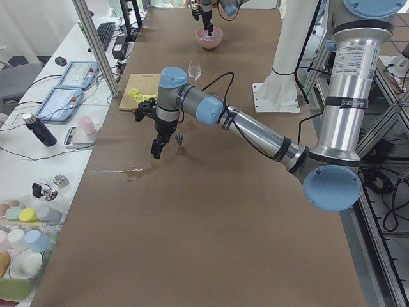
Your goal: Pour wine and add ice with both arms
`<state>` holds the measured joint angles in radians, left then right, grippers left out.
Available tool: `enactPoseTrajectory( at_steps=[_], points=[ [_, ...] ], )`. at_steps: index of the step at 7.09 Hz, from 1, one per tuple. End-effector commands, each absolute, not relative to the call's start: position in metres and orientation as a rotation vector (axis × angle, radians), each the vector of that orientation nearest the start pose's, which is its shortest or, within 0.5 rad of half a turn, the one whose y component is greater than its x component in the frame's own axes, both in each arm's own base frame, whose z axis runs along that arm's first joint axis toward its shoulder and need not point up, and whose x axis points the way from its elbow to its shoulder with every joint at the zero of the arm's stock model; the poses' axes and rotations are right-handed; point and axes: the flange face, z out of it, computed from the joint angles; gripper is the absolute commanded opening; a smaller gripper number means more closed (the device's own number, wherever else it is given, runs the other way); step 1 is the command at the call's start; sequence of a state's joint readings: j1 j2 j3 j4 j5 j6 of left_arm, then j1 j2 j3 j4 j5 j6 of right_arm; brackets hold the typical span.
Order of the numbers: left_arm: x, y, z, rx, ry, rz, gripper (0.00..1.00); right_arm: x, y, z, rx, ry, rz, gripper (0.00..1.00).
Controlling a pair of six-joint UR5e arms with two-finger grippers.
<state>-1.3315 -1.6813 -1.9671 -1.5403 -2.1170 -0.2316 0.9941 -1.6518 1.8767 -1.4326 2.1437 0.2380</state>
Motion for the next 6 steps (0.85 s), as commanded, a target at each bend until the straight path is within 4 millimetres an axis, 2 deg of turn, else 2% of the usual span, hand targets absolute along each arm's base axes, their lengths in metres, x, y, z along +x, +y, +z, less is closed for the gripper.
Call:
enactPoseTrajectory(
  at_steps=[1, 4, 5, 6],
  points=[
    [0.0435, -0.5226, 0.4284, 0.319, 0.628, 0.135, 0.98, -0.1966, -0.4403, 0.5398, 0.101, -0.67, -0.442, 0.67],
    [0.0438, -0.5237, 0.4298, 0.316, 0.627, 0.134, 0.98, -0.1973, -0.4396, 0.5435, 0.105, -0.67, -0.479, 0.25],
    [0.0439, -0.5239, 0.4306, 0.314, 0.627, 0.134, 0.98, -0.1963, -0.4392, 0.5426, 0.113, -0.671, -0.497, 0.02],
    [0.0439, -0.5241, 0.4291, 0.317, 0.627, 0.135, 0.98, -0.1958, -0.4395, 0.5372, 0.123, -0.676, -0.499, 0.0]
  ],
)
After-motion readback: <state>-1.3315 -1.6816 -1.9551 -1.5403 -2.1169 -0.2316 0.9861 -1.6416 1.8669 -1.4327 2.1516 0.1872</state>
